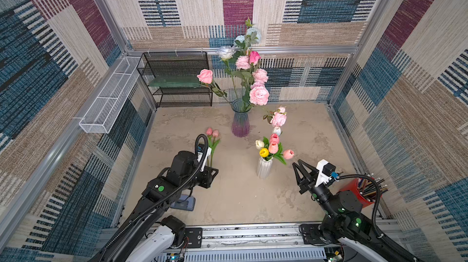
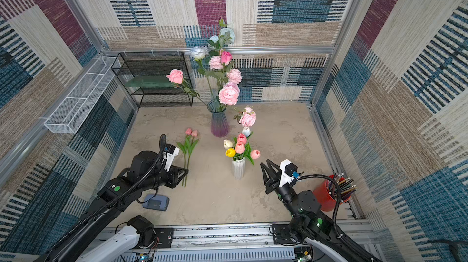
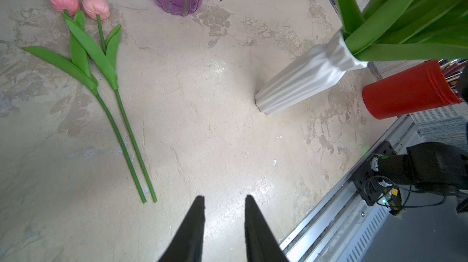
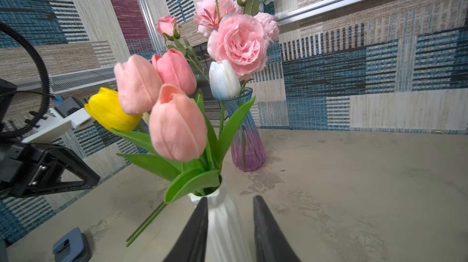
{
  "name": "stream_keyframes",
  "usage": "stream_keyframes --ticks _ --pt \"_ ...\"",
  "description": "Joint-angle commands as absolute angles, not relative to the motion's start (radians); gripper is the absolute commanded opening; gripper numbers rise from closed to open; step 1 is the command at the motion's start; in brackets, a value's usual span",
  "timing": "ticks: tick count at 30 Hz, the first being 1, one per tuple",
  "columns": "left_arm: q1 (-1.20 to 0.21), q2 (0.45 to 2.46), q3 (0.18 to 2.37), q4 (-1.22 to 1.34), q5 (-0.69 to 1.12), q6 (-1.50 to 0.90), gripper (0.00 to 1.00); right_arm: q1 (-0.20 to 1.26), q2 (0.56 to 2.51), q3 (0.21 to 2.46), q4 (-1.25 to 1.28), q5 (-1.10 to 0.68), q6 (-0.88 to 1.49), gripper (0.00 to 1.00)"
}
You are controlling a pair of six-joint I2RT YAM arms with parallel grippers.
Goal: Pick out pink flowers from the vase
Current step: Pick up the flower from the vase.
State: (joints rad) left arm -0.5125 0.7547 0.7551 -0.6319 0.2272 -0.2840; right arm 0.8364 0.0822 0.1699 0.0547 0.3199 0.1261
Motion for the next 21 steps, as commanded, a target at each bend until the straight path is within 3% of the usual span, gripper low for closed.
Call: stream_keyframes --ticks 1,10,21 --pt "-0.512 0.749 0.751 -0.598 0.244 -0.262 0.3 0.77 0.134 0.16 0.187 0.205 0.098 0.32" --pt "-0.512 0.754 0.75 -0.595 0.263 -0.255 0.3 0.536 0.253 0.14 0.397 -0.13 0.161 0.29" --pt "-0.512 0.756 0.748 -0.595 0.263 -0.254 0.31 0.528 0.324 0.134 0.442 -0.243 0.176 0.3"
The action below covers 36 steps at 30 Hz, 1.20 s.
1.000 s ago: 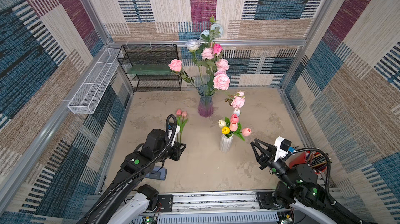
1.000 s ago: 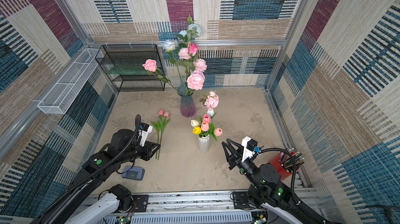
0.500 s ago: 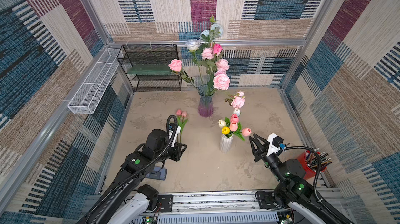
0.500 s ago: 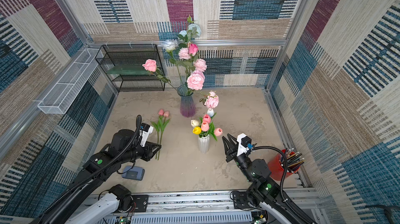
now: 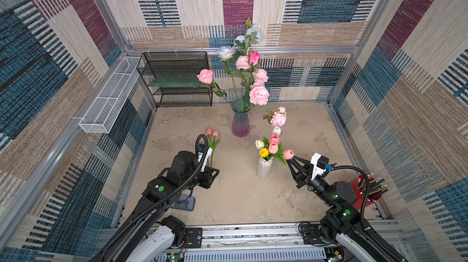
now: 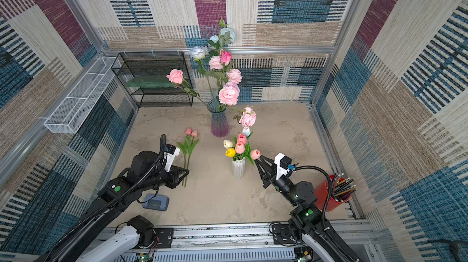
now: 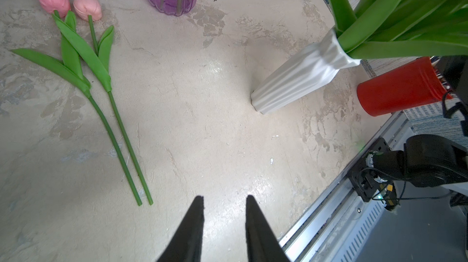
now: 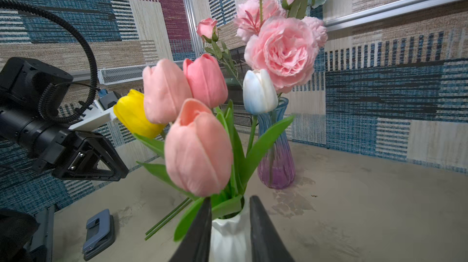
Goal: Pick out pink flowers from the vase
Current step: Pick up the flower from the vase.
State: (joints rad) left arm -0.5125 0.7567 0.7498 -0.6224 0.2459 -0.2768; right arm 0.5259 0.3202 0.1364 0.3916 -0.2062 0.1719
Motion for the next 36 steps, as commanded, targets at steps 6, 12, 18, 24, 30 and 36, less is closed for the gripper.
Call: stream_keyframes --ticks 6,12,18,24,30,36 --pt "-0.512 0.761 0.75 -0.597 0.26 -0.255 0.31 0.528 0.36 0.135 0.487 -0.244 0.169 0.33" --pt "-0.512 0.761 0.75 -0.598 0.253 -0.253 0.31 0.535 0.444 0.146 0.546 -0.265 0.159 0.3" --pt "-0.512 0.767 0.751 -0.599 0.249 -0.251 0.31 0.546 0.496 0.159 0.59 -0.267 0.138 0.3" --pt "-0.512 0.769 0.752 -0.601 0.247 -0.251 0.31 0.557 0.525 0.173 0.603 -0.27 0.122 0.31" --pt "-0.512 0.769 0.753 -0.601 0.244 -0.251 0.31 0.559 0.548 0.175 0.616 -0.267 0.115 0.24" --pt "-0.512 0.769 0.752 -0.601 0.239 -0.25 0.31 0.558 0.562 0.184 0.614 -0.277 0.106 0.12"
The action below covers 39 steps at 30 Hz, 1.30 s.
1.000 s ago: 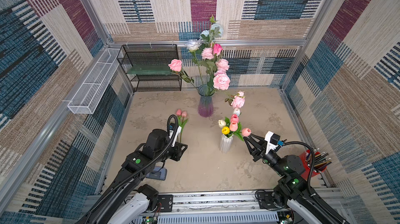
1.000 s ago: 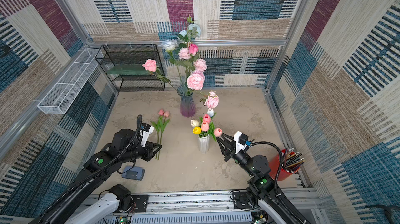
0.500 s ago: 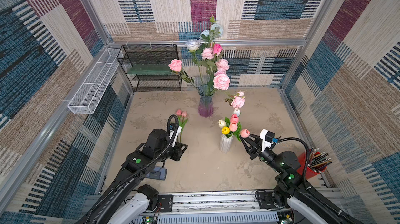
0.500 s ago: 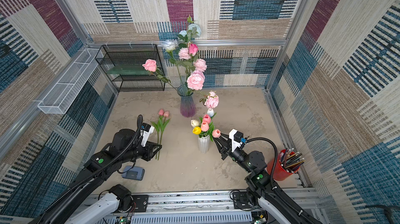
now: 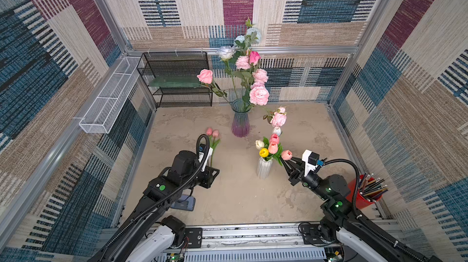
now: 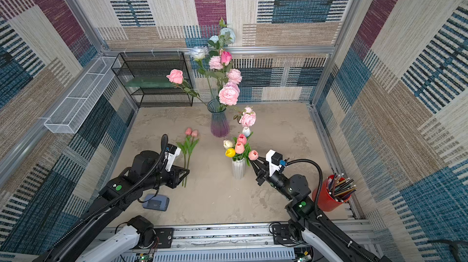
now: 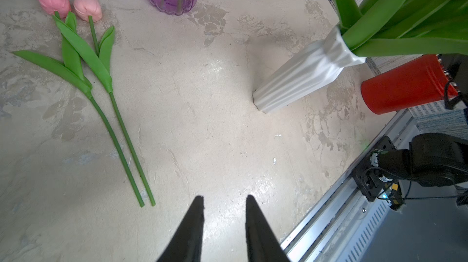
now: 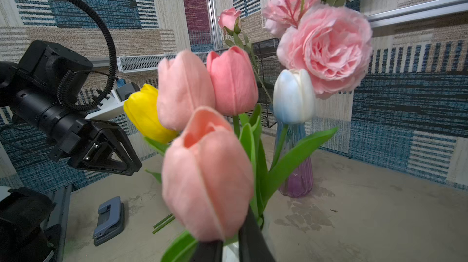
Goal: Pick out pink flowers from the vase
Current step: Pick up the flower from the vase.
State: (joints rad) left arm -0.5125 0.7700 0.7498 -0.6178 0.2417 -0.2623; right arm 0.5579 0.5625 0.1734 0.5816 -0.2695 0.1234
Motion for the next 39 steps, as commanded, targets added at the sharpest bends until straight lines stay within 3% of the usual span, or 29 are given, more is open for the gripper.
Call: stream_keyframes --ticks 1,20,31,39 --pt "-0.512 0.769 0.752 -0.601 0.239 -0.249 0.31 0.558 0.56 0.187 0.609 -0.276 0.105 0.1" --pt "-0.512 0.754 0.749 -0.606 0.221 -0.249 0.31 0.558 0.392 0.348 0.35 -0.194 0.038 0.0" --pt "-0.512 0.705 0.756 -0.591 0.258 -0.217 0.34 0.558 0.384 0.698 0.007 -0.164 -0.03 0.0" --pt "-0.514 0.66 0.844 -0.623 0.301 -0.189 0.36 0.558 0.402 0.932 -0.109 -0.224 -0.044 0.0"
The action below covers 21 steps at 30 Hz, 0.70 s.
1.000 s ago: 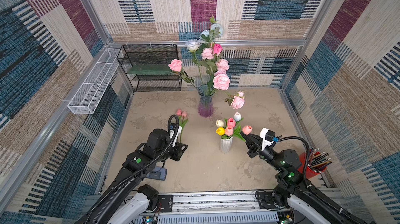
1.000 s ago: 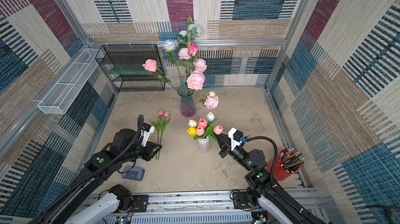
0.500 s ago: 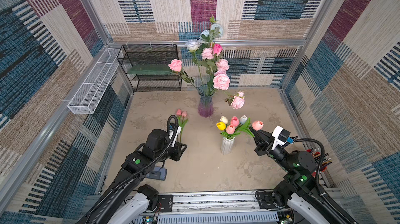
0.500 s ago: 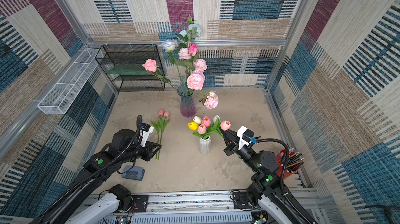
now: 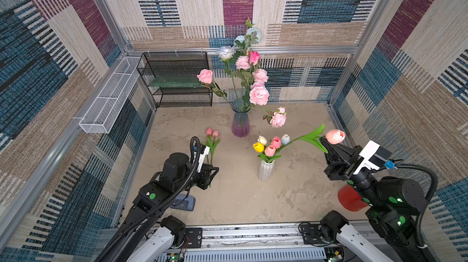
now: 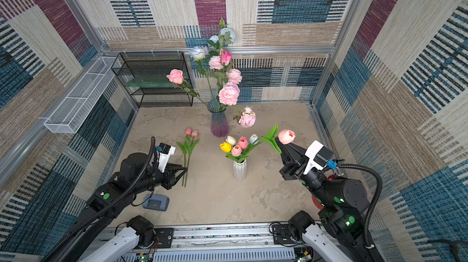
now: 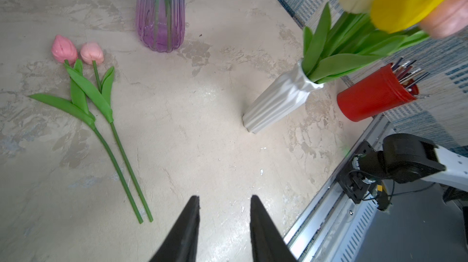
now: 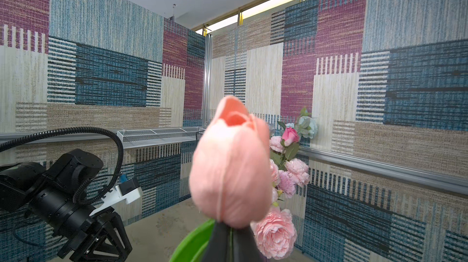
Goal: Pick out pink flowers from the vase
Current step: Pick up the flower from the vase.
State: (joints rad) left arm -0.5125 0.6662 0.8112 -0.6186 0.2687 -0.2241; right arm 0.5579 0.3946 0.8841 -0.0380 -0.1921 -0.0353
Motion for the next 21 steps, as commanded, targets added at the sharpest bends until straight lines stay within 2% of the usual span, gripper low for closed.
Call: stream_keyframes --ticks 1,12,21 --pt "-0.514 0.658 0.858 -0.631 0.304 -0.185 0.36 0.557 0.407 0.954 -0.12 -0.229 -0.037 0.0" --pt "-0.525 0.652 0.966 -0.661 0.373 -0.113 0.4 0.558 0.465 1.134 -0.232 -0.373 0.065 0.0" --pt "-0.578 0.719 1.027 -0.662 0.437 -0.04 0.44 0.558 0.503 1.007 -0.087 -0.465 0.215 0.0"
